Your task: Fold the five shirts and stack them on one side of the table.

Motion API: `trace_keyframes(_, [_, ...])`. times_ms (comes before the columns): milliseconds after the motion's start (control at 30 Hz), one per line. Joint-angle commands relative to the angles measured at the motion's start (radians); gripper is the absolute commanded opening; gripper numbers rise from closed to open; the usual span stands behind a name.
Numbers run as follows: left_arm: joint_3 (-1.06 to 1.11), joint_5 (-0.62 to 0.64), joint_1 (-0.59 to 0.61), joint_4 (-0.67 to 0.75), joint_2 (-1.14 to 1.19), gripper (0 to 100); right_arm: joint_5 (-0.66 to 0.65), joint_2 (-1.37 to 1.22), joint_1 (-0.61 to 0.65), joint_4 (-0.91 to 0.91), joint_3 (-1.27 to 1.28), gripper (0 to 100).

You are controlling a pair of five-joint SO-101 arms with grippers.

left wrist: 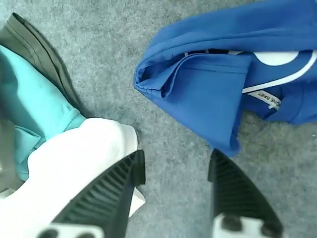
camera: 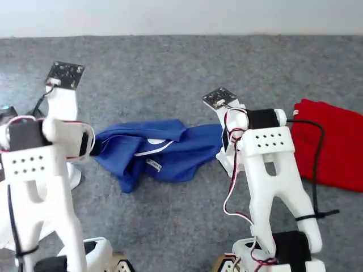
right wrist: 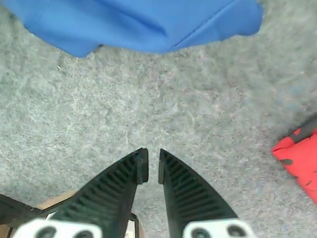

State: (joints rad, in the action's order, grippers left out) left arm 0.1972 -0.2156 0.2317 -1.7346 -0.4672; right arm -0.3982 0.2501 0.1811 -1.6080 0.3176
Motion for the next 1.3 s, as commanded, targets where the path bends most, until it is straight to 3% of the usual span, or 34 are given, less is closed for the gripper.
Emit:
trace_keyframes(0, [0.039,-0.014,-0.043,-0.018,-0.075,21,0.014,0.002,0.005,0.001,-0.011,5.8])
trace_keyframes(233, [0.127,0.063,-0.219,0.052,0.048,22,0.014,0.002,0.005,-0.053,-0.011,5.8])
trace_keyframes(433, [-0.007,0.098,-0.325,0.089,0.285,25,0.014,0.002,0.004,-0.076,-0.006,5.8])
trace_keyframes(633, [-0.263,0.115,-0.307,0.089,0.574,25,0.015,0.001,-0.005,-0.128,-0.005,5.8])
trace_keyframes(800, [-0.42,0.172,-0.259,0.081,0.767,25,0.014,0.001,-0.09,-0.133,-0.005,5.8])
trace_keyframes(1000, [-0.437,0.166,-0.261,0.084,0.867,18,0.009,0.002,-0.188,-0.16,-0.009,5.8])
trace_keyframes(1267, [-0.44,0.166,-0.259,0.126,0.896,14,0.009,0.002,-0.203,-0.18,-0.009,5.8])
